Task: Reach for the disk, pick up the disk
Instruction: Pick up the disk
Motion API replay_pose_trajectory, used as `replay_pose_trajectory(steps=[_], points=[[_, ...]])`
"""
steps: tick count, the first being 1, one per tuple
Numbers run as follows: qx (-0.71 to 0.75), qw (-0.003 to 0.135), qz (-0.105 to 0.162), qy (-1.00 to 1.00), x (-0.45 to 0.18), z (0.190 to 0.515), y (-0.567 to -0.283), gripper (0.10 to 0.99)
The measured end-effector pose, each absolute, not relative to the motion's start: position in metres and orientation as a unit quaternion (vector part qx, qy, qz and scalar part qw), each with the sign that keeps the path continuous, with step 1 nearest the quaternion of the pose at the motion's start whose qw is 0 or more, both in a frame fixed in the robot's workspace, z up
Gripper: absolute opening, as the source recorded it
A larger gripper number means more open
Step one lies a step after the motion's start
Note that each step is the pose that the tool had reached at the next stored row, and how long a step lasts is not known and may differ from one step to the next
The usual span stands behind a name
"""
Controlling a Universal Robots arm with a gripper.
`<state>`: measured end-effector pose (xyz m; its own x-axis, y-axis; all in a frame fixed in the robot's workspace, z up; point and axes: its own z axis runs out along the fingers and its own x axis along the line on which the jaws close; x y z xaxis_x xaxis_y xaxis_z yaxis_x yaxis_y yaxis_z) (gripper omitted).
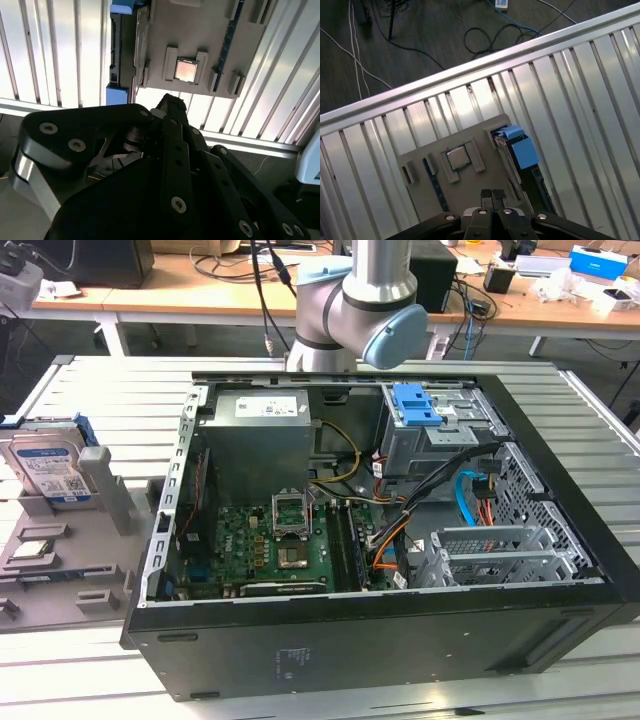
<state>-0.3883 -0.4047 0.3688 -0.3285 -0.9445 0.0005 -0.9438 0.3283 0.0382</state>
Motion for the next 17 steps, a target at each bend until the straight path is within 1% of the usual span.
replay_pose_trajectory(steps=[17], points=[[0.662, 0.013, -0.014, -0.749, -0.3883, 0.3688, -0.4047, 0.106]])
